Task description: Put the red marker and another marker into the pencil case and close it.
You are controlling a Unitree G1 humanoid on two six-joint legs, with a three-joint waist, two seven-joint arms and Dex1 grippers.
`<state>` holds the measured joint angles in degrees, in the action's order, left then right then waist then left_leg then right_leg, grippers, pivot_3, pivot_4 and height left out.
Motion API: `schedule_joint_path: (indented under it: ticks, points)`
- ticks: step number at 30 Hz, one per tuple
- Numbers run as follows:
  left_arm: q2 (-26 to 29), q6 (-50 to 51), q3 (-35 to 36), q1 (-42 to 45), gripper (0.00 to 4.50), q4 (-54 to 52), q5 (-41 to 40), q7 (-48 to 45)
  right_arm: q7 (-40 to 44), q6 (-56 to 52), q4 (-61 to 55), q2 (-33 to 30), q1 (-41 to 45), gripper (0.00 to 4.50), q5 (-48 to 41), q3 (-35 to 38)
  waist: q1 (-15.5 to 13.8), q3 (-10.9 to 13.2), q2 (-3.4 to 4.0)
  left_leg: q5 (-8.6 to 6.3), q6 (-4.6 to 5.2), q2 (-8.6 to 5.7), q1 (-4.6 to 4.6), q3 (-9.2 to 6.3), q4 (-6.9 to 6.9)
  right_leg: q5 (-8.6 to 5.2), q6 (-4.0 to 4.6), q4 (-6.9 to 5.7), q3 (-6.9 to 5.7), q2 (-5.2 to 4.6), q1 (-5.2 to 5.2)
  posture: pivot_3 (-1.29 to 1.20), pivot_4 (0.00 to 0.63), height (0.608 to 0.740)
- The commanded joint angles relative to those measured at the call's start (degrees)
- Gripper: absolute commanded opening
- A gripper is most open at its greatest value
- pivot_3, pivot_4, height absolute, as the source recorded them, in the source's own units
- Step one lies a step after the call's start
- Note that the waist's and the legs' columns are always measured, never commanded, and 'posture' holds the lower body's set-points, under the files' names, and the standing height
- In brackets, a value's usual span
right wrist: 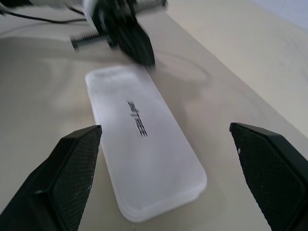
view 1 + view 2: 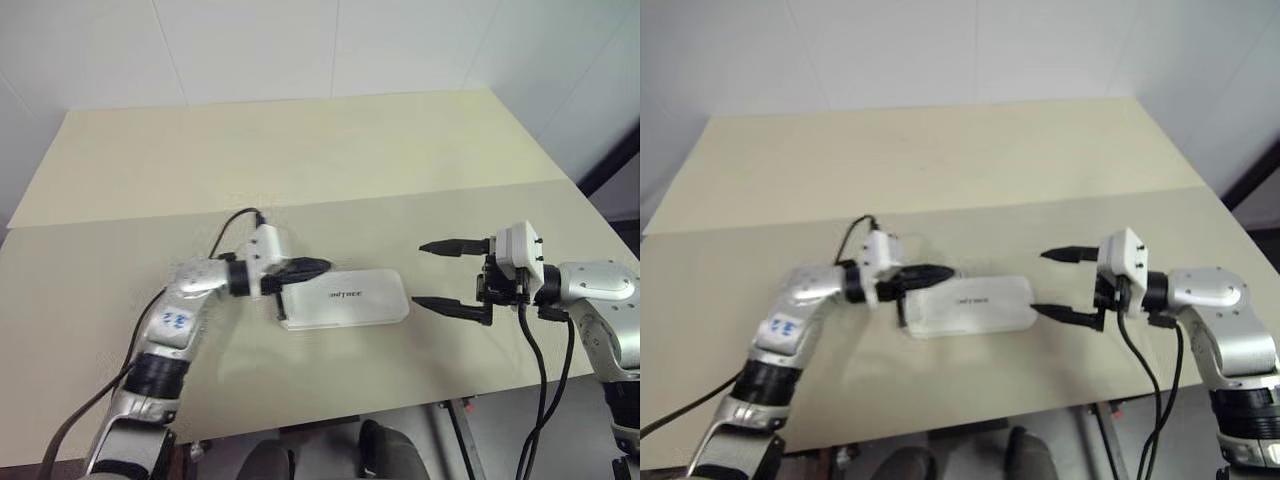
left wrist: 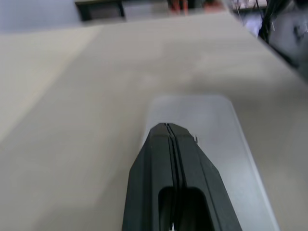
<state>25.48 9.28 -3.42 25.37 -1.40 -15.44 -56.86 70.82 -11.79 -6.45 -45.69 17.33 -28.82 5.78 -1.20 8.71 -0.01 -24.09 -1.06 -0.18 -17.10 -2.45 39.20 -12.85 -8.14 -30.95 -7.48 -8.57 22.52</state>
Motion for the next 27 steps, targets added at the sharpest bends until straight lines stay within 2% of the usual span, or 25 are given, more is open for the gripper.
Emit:
schedule_joint_path:
  ticks: [1,3,5,13,27]
  points:
    - [2.47,-0.25,5.76,-3.91,0.39,-4.90,-4.27,0.44,1.04,3.47,2.66,1.20,0.73,4.50,0.22,0.84,0.03,0.01,0.02,0.00,0.00,-0.01,0.00,0.01,0.00,0.00,0.00,0.00,0.01,0.00,0.00,0.00,0.150,0.740]
    - [5.17,3.62,8.05,-8.09,0.93,-7.42,-7.61,-1.19,1.02,5.88,5.03,2.01,0.80,4.50,1.10,1.18,0.05,0.01,0.02,0.00,0.00,0.00,-0.01,0.00,0.00,0.00,0.00,0.01,0.02,0.00,0.00,0.00,0.150,0.740]
    - [6.97,3.27,10.50,-11.95,1.63,-8.78,-9.21,-1.92,0.23,8.86,7.88,3.06,0.98,4.50,2.38,1.47,-0.08,0.02,0.04,0.00,0.00,0.00,0.00,0.00,0.00,0.00,0.00,0.01,0.02,-0.01,0.00,0.00,0.150,0.740]
    - [7.21,0.34,13.69,-17.64,4.44,-10.25,-9.80,0.31,-0.95,17.21,15.88,5.27,1.91,4.50,4.20,2.74,0.04,0.04,0.08,0.00,-0.01,-0.01,0.01,-0.02,0.01,0.01,0.02,0.00,0.03,-0.01,-0.03,0.00,0.150,0.740]
    - [5.54,-1.26,11.02,-16.97,4.49,-11.70,-8.76,3.29,0.75,24.10,23.15,6.49,3.55,4.50,6.47,1.51,0.14,0.05,0.09,0.00,-0.01,-0.01,0.02,0.01,0.00,0.01,0.03,0.00,0.04,-0.01,-0.03,0.00,0.150,0.740]
